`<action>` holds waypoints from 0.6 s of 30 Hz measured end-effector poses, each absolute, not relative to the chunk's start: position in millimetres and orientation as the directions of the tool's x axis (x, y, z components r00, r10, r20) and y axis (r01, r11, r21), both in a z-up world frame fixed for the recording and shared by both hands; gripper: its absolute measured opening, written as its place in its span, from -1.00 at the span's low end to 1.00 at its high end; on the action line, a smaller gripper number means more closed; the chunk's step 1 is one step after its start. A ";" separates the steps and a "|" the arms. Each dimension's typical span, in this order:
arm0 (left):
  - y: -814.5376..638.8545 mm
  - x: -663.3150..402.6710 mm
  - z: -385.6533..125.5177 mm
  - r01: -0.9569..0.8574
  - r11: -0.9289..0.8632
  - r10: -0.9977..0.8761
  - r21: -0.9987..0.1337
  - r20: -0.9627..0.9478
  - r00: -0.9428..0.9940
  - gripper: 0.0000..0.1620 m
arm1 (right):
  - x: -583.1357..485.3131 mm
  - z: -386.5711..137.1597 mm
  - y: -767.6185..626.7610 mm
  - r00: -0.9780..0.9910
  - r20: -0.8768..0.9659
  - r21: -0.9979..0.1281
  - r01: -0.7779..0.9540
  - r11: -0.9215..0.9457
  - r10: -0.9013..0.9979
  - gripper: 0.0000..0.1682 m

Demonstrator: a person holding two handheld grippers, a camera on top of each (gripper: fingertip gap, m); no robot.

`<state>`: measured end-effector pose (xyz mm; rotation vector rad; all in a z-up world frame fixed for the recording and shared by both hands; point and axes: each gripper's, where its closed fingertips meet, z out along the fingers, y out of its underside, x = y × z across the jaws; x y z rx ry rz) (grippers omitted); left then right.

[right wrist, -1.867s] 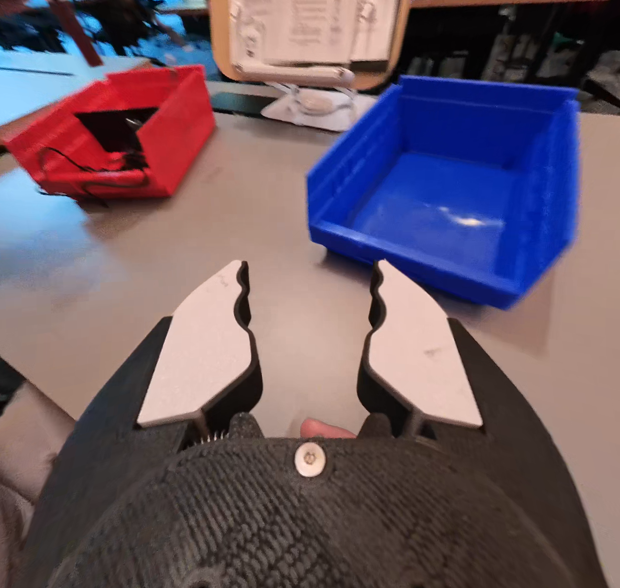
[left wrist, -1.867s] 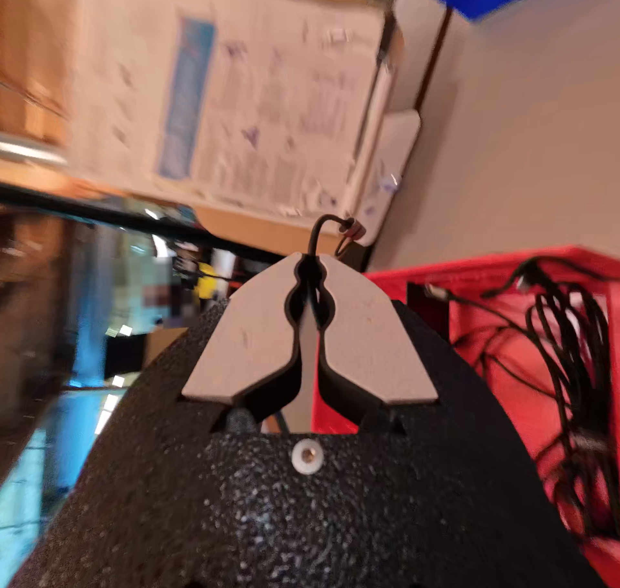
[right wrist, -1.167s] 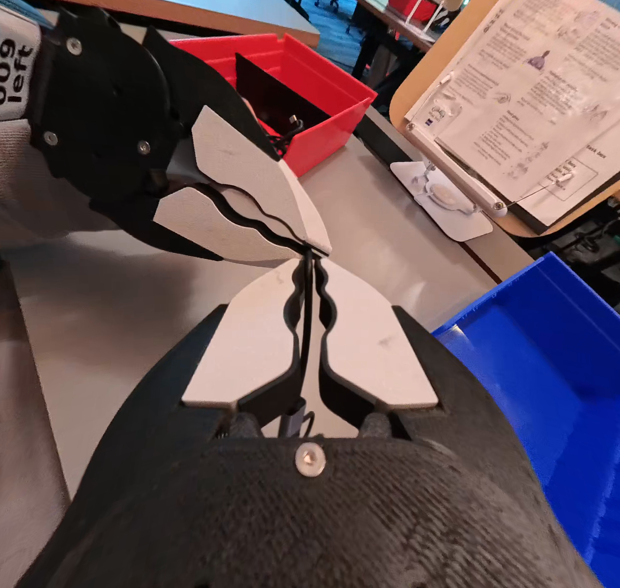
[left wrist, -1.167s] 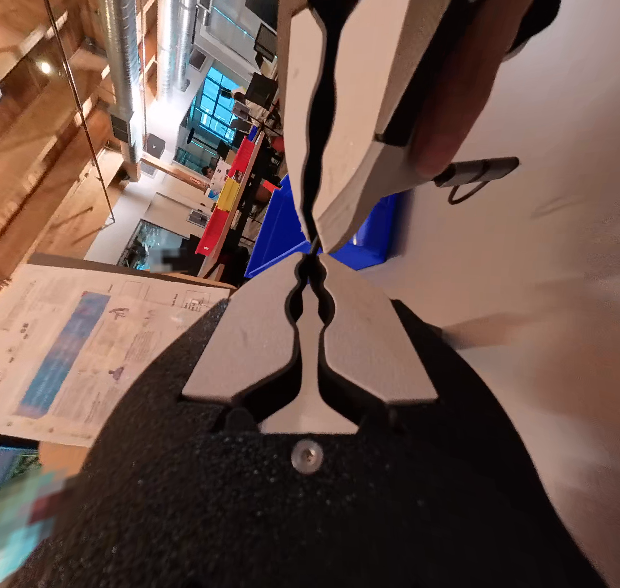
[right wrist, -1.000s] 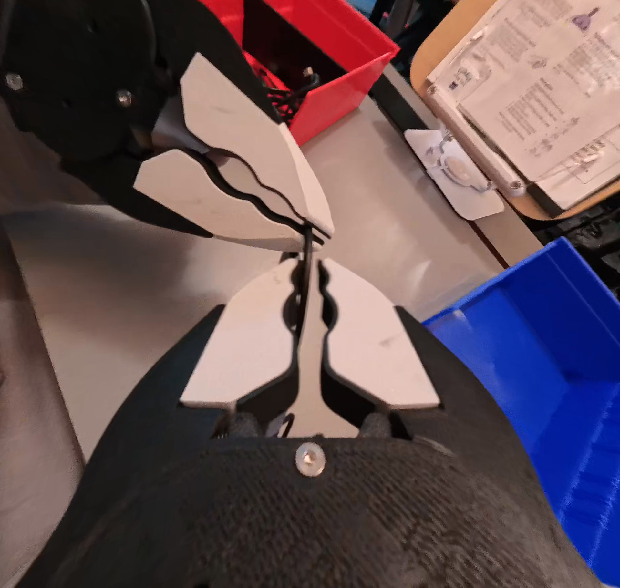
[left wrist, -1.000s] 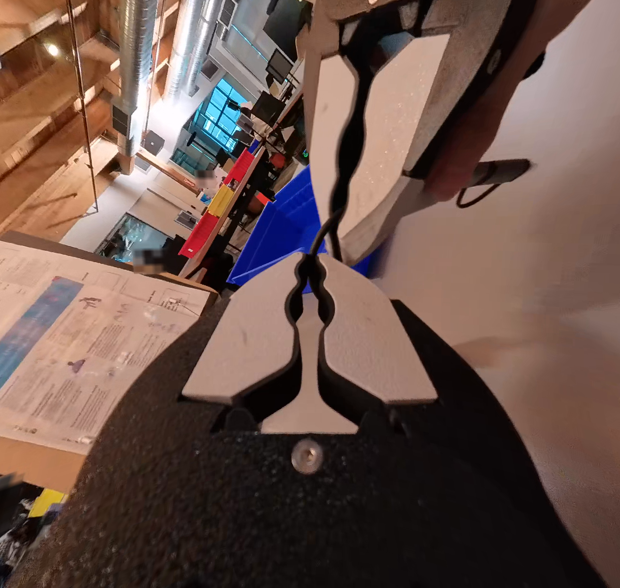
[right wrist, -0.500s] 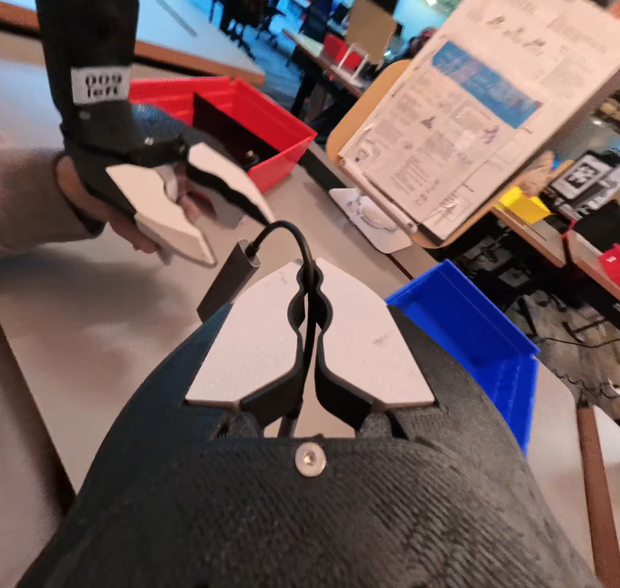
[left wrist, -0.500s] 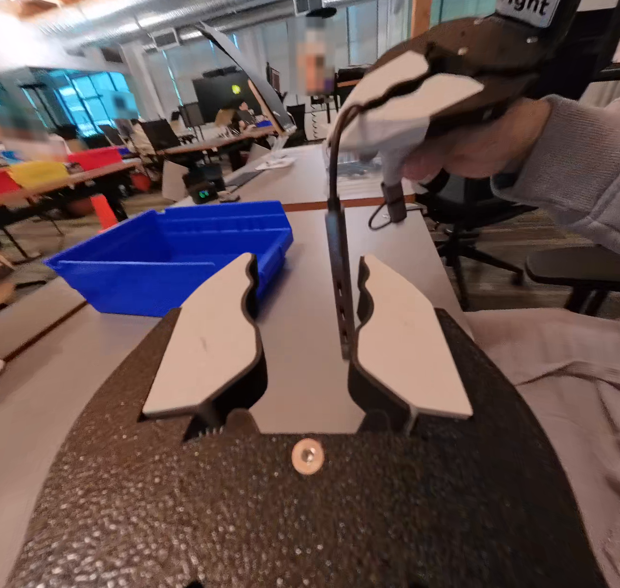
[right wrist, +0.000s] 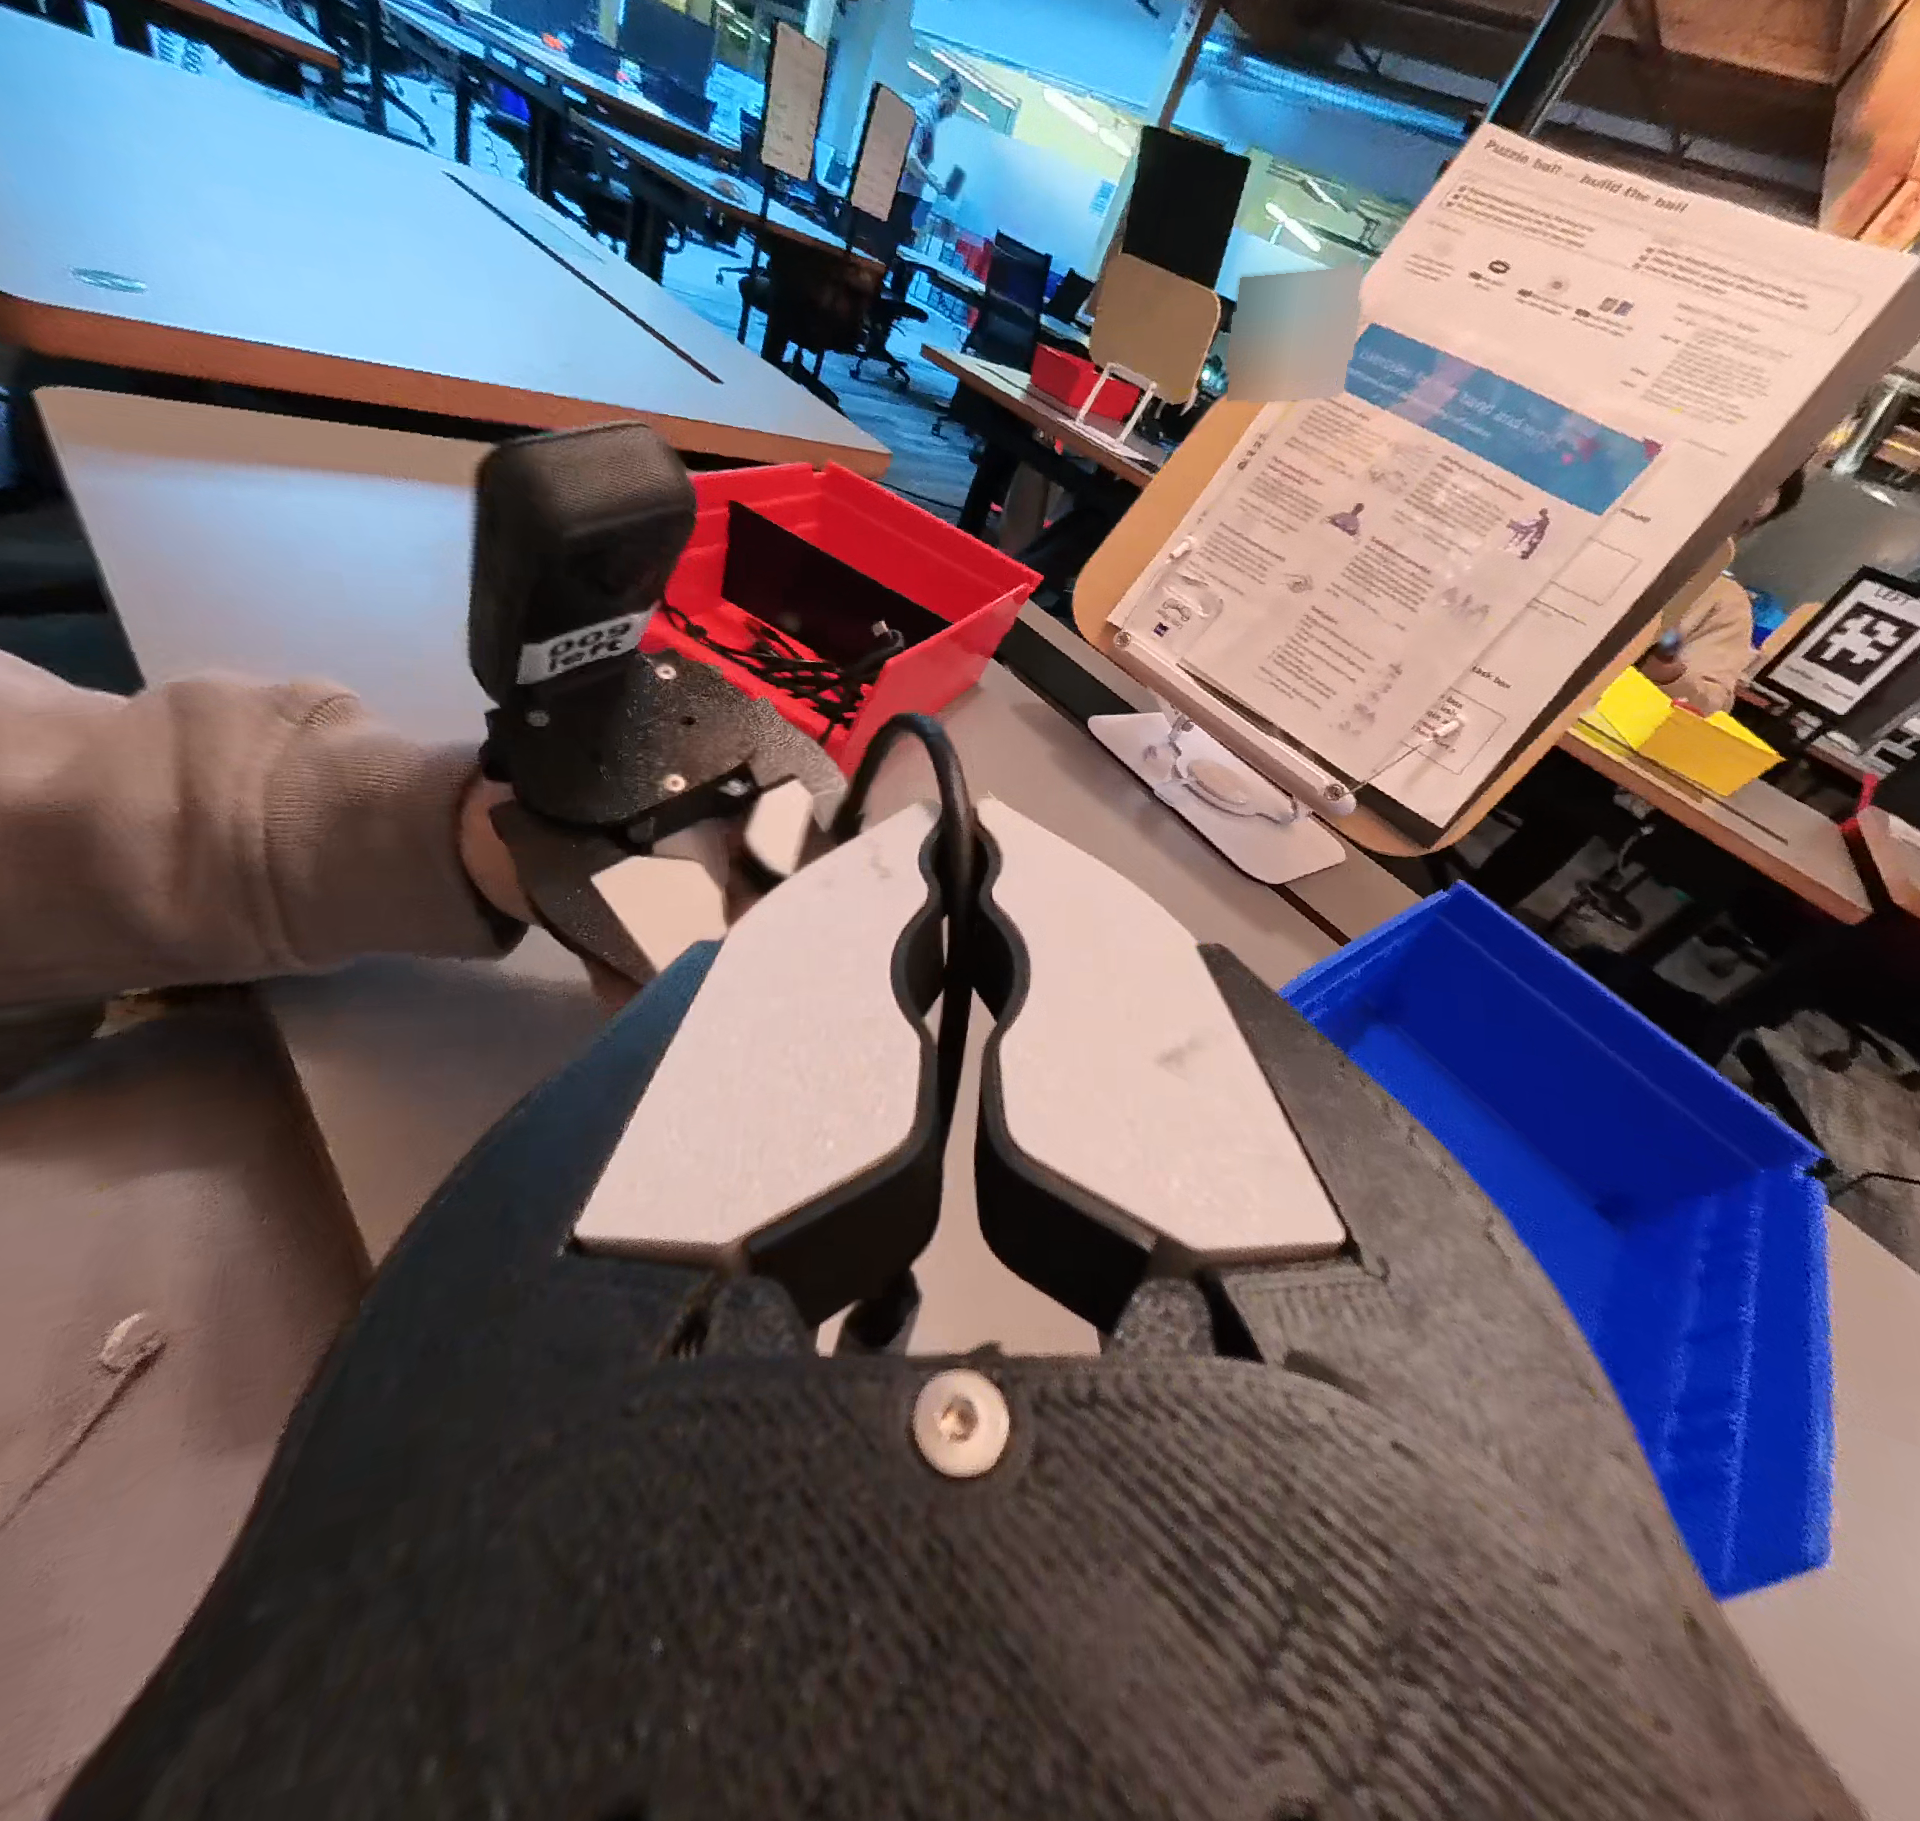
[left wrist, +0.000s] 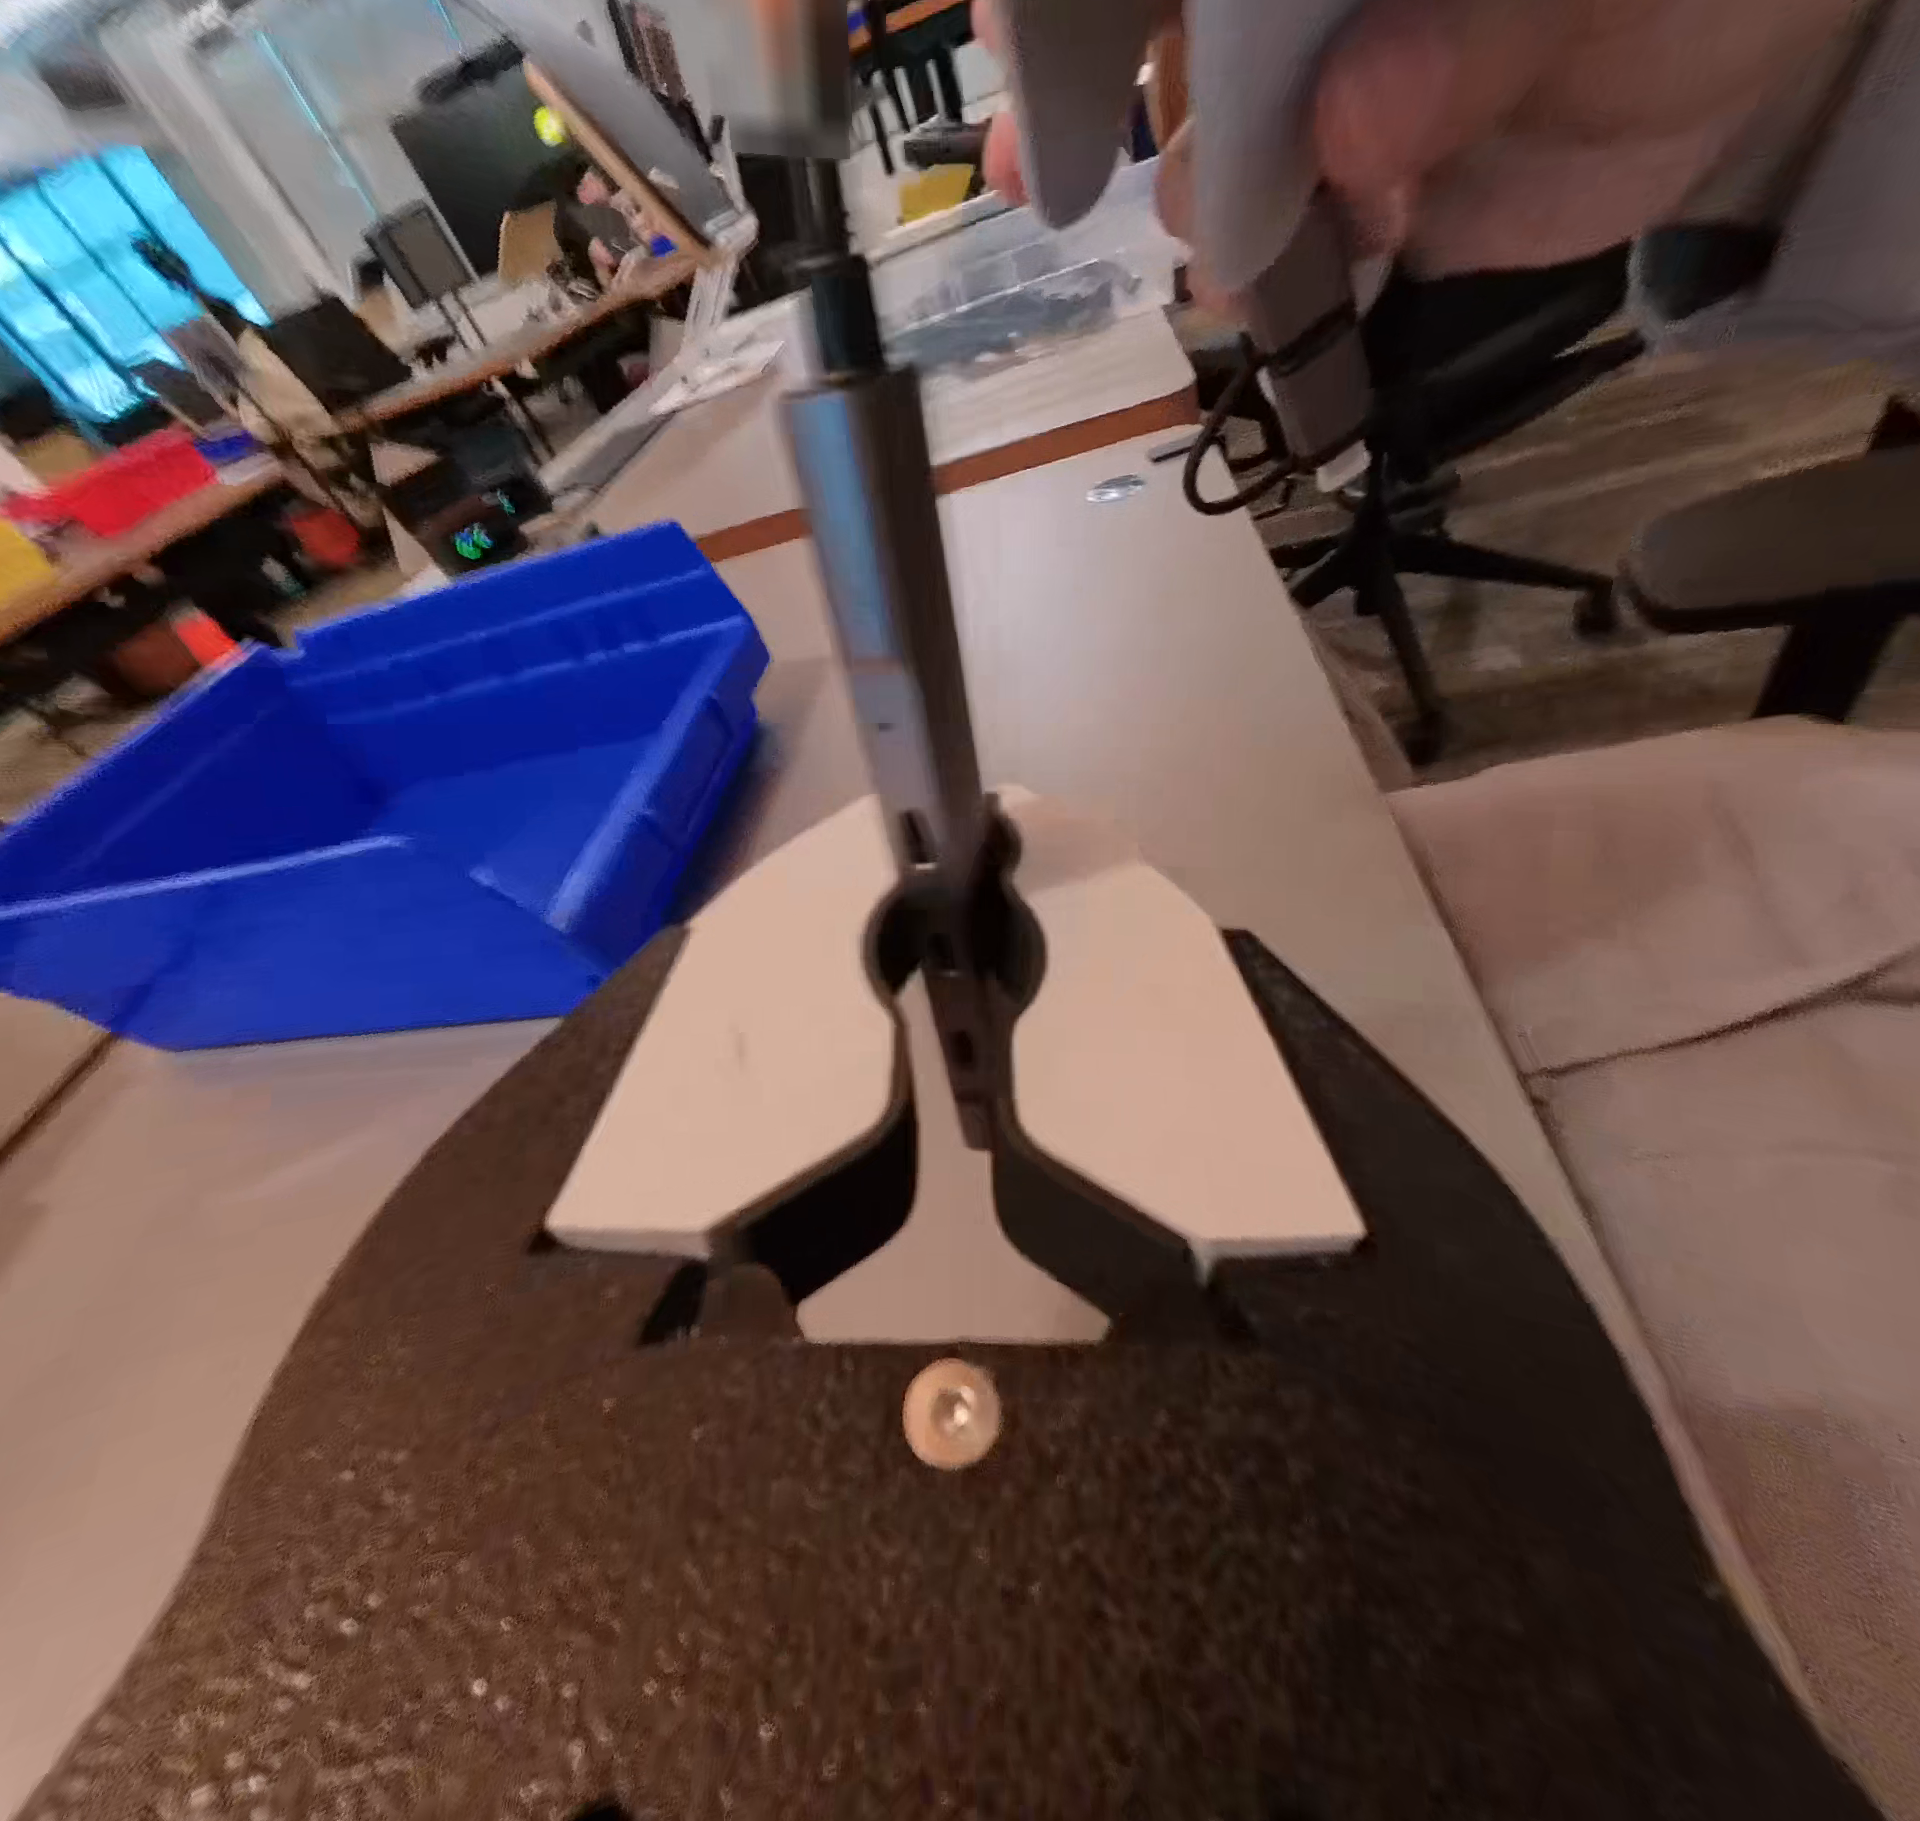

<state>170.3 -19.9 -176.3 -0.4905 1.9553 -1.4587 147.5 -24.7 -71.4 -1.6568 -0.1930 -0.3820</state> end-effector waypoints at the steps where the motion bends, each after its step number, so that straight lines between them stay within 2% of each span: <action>1: -20.9 169.6 -175.2 0.117 0.338 -0.626 -0.934 -0.316 -0.712 -0.89 | 146.9 -71.7 -26.4 0.925 0.363 -0.928 0.350 -0.127 -0.108 -1.00; 6: 10.7 187.9 -160.9 0.200 0.488 -0.716 -0.850 -0.521 -0.465 -0.91 | 151.8 -86.9 -37.0 0.951 0.286 -0.945 0.259 -0.198 -0.120 -0.96; 9: 43.7 198.5 -151.2 0.172 0.645 -0.714 -0.744 -0.668 -0.211 -0.92 | 156.5 -90.7 -35.5 0.969 0.186 -0.960 0.145 -0.239 -0.162 -0.40; 11: 60.1 201.4 -148.9 0.126 0.736 -0.660 -0.665 -0.747 -0.084 -0.92 | 164.8 -82.6 -32.6 0.952 0.176 -0.966 0.119 -0.228 -0.249 -0.14; 15: 80.0 203.6 -149.4 0.016 0.864 -0.503 -0.504 -0.860 0.079 -0.93 | 171.4 -65.5 -15.4 0.927 0.121 -0.987 0.075 -0.141 -0.356 -0.05; 18: 73.9 201.2 -147.1 0.051 0.884 -0.468 -0.465 -0.877 0.108 -0.92 | 171.5 -89.6 8.5 0.937 0.156 -0.970 0.086 -0.227 -0.311 -0.07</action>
